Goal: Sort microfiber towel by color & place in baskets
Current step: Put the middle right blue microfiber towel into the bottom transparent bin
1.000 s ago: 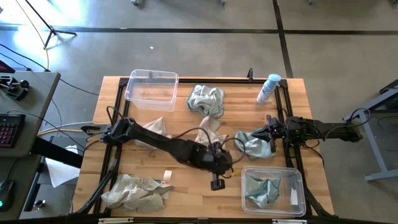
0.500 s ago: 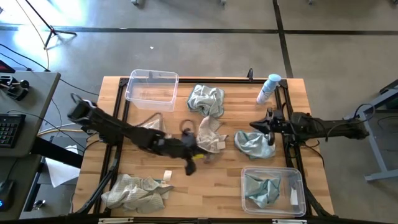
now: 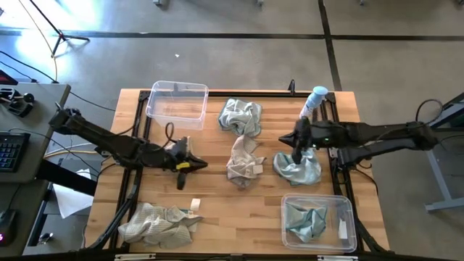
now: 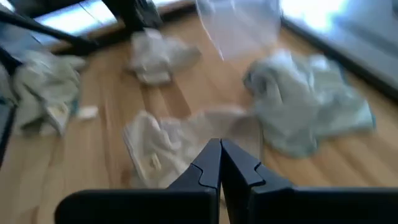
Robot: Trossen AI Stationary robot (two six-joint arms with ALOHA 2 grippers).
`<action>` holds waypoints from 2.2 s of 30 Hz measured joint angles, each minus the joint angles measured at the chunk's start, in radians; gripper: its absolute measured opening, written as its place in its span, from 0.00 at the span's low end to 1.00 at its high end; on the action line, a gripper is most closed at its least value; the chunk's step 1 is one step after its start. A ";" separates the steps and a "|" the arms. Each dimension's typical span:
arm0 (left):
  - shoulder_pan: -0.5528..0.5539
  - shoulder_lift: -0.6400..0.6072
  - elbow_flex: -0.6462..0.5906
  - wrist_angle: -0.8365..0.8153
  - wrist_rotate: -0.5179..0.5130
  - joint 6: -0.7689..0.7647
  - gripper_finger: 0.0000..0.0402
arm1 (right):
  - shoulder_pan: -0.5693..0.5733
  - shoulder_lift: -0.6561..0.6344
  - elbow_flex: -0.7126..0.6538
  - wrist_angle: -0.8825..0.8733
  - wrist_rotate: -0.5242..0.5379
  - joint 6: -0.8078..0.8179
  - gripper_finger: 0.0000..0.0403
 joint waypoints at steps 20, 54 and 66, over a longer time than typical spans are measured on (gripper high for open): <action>0.003 -0.457 -0.305 -0.037 0.024 0.281 0.00 | -0.016 0.476 0.305 -0.667 -0.108 0.373 0.11; 0.043 -0.513 -0.371 -0.023 0.016 0.259 0.00 | 0.071 0.586 -0.080 -0.380 -0.277 0.430 0.58; 0.043 -0.513 -0.371 -0.023 0.016 0.259 0.00 | 0.077 0.585 -0.102 -0.291 -0.240 0.384 0.05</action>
